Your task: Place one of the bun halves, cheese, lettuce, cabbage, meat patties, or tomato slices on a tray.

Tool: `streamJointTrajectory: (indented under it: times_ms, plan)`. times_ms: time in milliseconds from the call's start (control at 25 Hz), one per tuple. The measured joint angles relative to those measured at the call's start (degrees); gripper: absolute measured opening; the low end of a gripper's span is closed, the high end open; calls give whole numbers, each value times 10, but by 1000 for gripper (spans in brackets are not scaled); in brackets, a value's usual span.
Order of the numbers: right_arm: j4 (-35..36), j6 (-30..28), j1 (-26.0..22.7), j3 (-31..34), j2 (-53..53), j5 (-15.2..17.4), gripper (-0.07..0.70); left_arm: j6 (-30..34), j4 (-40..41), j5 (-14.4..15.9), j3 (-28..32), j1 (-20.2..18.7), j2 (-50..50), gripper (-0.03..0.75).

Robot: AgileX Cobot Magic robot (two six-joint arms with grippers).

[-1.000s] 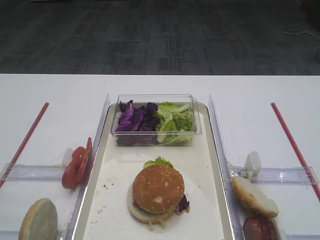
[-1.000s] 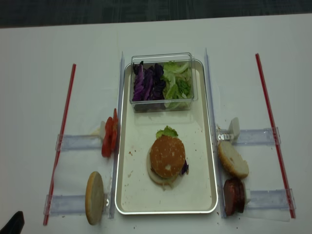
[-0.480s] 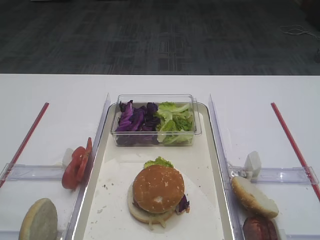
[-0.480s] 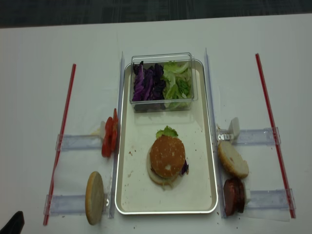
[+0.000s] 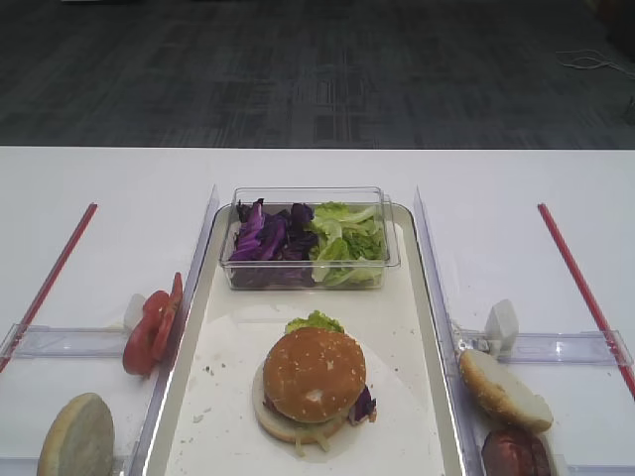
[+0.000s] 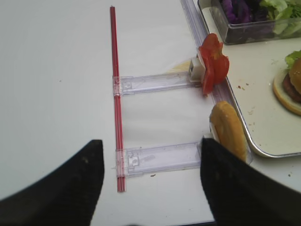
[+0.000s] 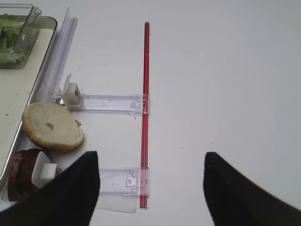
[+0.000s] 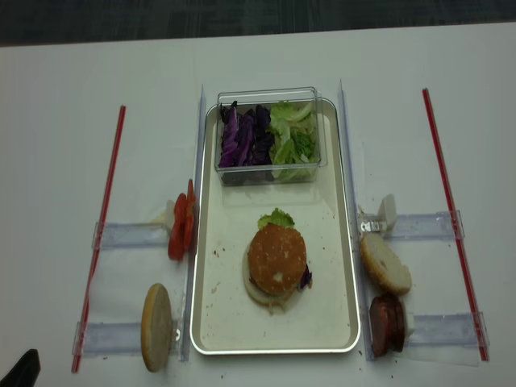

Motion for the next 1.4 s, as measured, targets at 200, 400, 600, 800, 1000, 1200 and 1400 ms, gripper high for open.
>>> streamJointTrajectory:
  times_ms: [200, 400, 600, 800, 1000, 1200, 1400]
  plan:
    - [0, 0, 0, 0, 0, 0, 490, 0, 0, 0, 0, 0, 0, 422]
    - [0, 0, 0, 0, 0, 0, 490, 0, 0, 0, 0, 0, 0, 422]
    - [0, -1, 0, 0, 0, 0, 490, 0, 0, 0, 0, 0, 0, 422]
    - [0, -1, 0, 0, 0, 0, 490, 0, 0, 0, 0, 0, 0, 422]
    - [0, 0, 0, 0, 0, 0, 490, 0, 0, 0, 0, 0, 0, 422]
    - [0, 0, 0, 0, 0, 0, 490, 0, 0, 0, 0, 0, 0, 422]
    - [0, 0, 0, 0, 0, 0, 490, 0, 0, 0, 0, 0, 0, 422]
